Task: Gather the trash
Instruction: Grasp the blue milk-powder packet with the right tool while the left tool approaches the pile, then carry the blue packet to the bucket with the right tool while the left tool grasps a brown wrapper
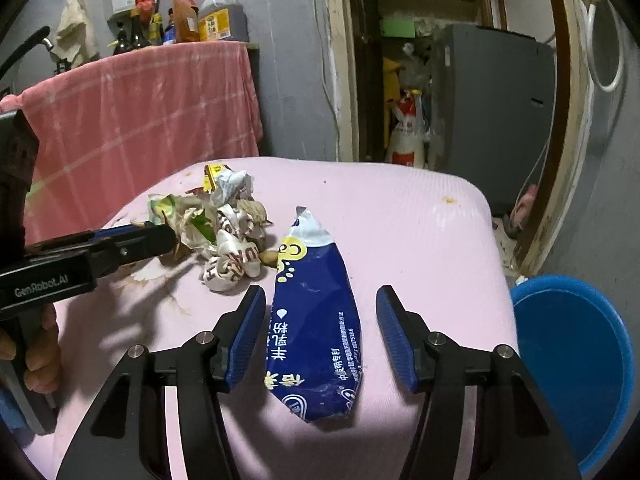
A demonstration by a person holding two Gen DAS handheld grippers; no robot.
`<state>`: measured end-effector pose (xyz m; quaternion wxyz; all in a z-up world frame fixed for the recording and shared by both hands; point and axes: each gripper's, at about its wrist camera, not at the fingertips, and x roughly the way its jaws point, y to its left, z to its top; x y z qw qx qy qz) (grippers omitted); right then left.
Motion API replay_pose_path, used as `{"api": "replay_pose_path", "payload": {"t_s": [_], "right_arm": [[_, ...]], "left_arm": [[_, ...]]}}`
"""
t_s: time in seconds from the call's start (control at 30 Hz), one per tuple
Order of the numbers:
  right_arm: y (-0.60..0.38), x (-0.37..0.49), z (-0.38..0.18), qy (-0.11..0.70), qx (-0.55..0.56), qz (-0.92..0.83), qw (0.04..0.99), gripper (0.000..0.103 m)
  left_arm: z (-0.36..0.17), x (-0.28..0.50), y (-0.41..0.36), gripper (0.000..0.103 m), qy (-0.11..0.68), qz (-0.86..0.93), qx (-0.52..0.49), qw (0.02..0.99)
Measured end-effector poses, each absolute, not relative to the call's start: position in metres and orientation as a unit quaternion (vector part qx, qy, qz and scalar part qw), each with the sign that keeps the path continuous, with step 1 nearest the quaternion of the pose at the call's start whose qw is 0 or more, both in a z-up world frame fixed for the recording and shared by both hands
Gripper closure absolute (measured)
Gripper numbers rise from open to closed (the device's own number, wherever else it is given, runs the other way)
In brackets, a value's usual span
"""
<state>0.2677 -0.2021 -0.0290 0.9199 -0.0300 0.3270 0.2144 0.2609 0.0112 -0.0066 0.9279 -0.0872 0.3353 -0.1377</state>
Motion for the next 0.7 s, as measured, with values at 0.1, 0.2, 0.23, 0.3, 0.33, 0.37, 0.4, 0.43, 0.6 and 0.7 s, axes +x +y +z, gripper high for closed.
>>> {"api": "replay_pose_path", "payload": {"t_s": [0.1, 0.2, 0.23, 0.3, 0.33, 0.37, 0.4, 0.43, 0.6, 0.7], "right_arm": [[-0.204, 0.27, -0.031, 0.336, -0.024, 0.218, 0.916, 0.048], [-0.203, 0.271, -0.034, 0.342, -0.022, 0.221, 0.913, 0.05], [-0.203, 0.271, -0.034, 0.343, -0.023, 0.222, 0.912, 0.055], [-0.201, 0.273, -0.035, 0.344, -0.025, 0.225, 0.911, 0.06], [-0.201, 0.274, -0.035, 0.345, -0.026, 0.225, 0.911, 0.06], [-0.201, 0.274, -0.035, 0.344, -0.026, 0.226, 0.911, 0.06], [-0.201, 0.274, -0.035, 0.344, -0.026, 0.226, 0.911, 0.06], [-0.201, 0.274, -0.035, 0.344, -0.025, 0.227, 0.911, 0.061], [-0.205, 0.268, -0.035, 0.337, -0.015, 0.23, 0.913, 0.061], [-0.212, 0.259, -0.031, 0.322, -0.007, 0.23, 0.918, 0.061]], "left_arm": [[-0.006, 0.264, 0.014, 0.07, 0.34, -0.138, -0.098, 0.925], [-0.002, 0.262, 0.014, 0.07, 0.335, -0.142, -0.098, 0.926], [0.0, 0.262, 0.012, 0.072, 0.333, -0.143, -0.095, 0.927], [0.001, 0.262, 0.011, 0.076, 0.331, -0.143, -0.091, 0.928], [0.001, 0.262, 0.011, 0.079, 0.33, -0.141, -0.09, 0.929], [0.001, 0.263, 0.01, 0.08, 0.33, -0.139, -0.088, 0.929], [0.001, 0.263, 0.009, 0.08, 0.331, -0.138, -0.088, 0.929], [0.0, 0.264, 0.01, 0.081, 0.331, -0.137, -0.089, 0.929], [0.0, 0.259, 0.014, 0.082, 0.327, -0.137, -0.098, 0.93], [0.004, 0.243, 0.016, 0.082, 0.309, -0.14, -0.102, 0.935]]}}
